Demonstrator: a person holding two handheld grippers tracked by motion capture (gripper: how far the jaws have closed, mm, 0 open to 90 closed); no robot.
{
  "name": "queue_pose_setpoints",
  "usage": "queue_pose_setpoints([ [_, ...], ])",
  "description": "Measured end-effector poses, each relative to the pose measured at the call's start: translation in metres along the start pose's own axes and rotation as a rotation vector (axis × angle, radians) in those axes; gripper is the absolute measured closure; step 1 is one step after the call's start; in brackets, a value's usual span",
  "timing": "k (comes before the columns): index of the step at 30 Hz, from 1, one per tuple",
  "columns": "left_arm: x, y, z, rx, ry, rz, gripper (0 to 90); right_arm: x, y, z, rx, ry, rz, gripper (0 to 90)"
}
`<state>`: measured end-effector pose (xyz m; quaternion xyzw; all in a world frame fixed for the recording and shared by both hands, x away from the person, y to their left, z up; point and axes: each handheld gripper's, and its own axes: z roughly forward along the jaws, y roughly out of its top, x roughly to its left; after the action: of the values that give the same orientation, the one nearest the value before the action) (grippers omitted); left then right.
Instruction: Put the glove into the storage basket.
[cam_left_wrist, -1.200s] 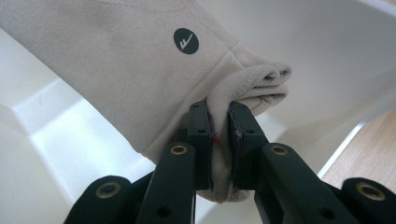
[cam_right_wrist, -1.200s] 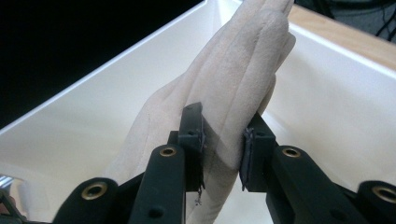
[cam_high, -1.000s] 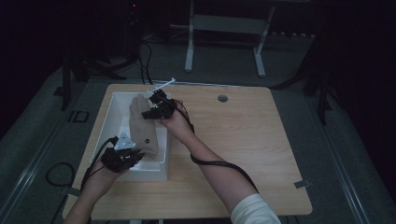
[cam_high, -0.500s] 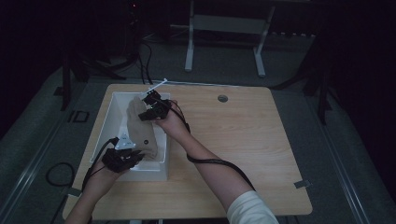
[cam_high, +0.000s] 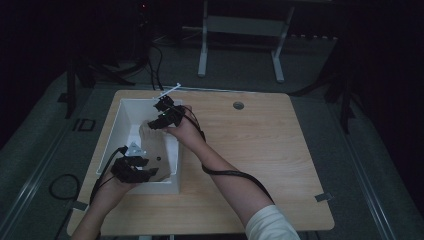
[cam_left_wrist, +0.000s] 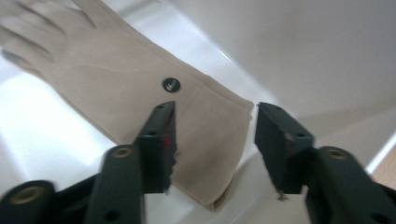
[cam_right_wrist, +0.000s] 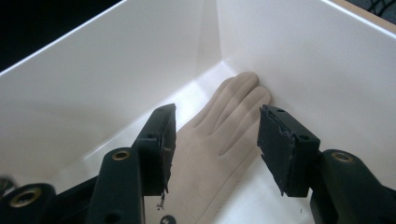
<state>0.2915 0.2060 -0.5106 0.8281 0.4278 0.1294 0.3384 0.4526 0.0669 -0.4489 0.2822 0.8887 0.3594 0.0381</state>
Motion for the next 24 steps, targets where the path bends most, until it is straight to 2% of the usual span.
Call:
queue_pose_setpoints([
  [1,0.0,0.0,0.0,0.0,0.0,0.0,48.0,0.0,0.0,0.0,0.0,0.0,0.0,45.7],
  [2,0.001,0.001,-0.002,-0.026,-0.006,-0.026,45.5,-0.001,-0.001,-0.005,-0.013,0.014,0.005,42.9],
  [3,0.001,0.001,-0.002,-0.026,-0.006,-0.026,42.2,-0.001,-0.001,-0.005,-0.013,0.014,0.005,42.9],
  [4,0.0,0.002,-0.004,-0.034,0.012,-0.037,42.2,-0.001,-0.002,-0.007,-0.017,0.024,0.008,41.1],
  [5,0.0,0.003,-0.005,-0.049,0.015,-0.046,36.9,-0.002,-0.002,-0.01,-0.022,0.031,0.007,39.1],
  [6,0.001,0.005,-0.008,-0.07,0.033,-0.067,26.1,-0.002,-0.003,-0.017,-0.036,0.042,-0.005,34.8],
  [7,0.001,0.005,-0.008,-0.07,0.033,-0.067,20.9,-0.002,-0.003,-0.017,-0.036,0.042,-0.005,34.8],
  [8,0.002,0.007,-0.011,-0.108,0.048,-0.092,16.8,-0.003,-0.005,-0.025,-0.054,0.061,-0.01,27.7],
  [9,0.002,0.007,-0.011,-0.108,0.048,-0.092,15.1,-0.003,-0.005,-0.025,-0.054,0.061,-0.01,27.7],
  [10,0.002,0.008,-0.014,-0.142,0.06,-0.1,15.1,-0.003,-0.006,-0.028,-0.059,0.08,-0.013,25.6],
  [12,0.002,0.01,-0.018,-0.197,0.047,-0.128,13.4,-0.005,-0.012,-0.041,-0.087,0.122,-0.012,21.9],
  [14,0.0,0.013,-0.02,-0.217,0.027,-0.14,12.1,-0.006,-0.013,-0.044,-0.091,0.13,-0.014,21.3],
  [16,-0.007,0.018,-0.023,-0.234,0.022,-0.128,8.8,-0.008,-0.021,-0.055,-0.103,0.155,-0.019,18.9],
  [19,-0.011,0.024,-0.025,-0.25,0.018,-0.115,8.8,-0.009,-0.025,-0.061,-0.109,0.153,-0.019,18.9],
  [20,-0.016,0.028,-0.028,-0.28,0.011,-0.115,8.9,-0.011,-0.03,-0.07,-0.12,0.144,-0.022,18.8],
  [22,-0.02,0.033,-0.03,-0.294,-0.001,-0.11,8.9,-0.011,-0.032,-0.074,-0.121,0.142,-0.026,18.8],
  [24,-0.026,0.039,-0.032,-0.318,-0.009,-0.102,8.9,-0.015,-0.039,-0.088,-0.141,0.125,-0.031,19.3],
])
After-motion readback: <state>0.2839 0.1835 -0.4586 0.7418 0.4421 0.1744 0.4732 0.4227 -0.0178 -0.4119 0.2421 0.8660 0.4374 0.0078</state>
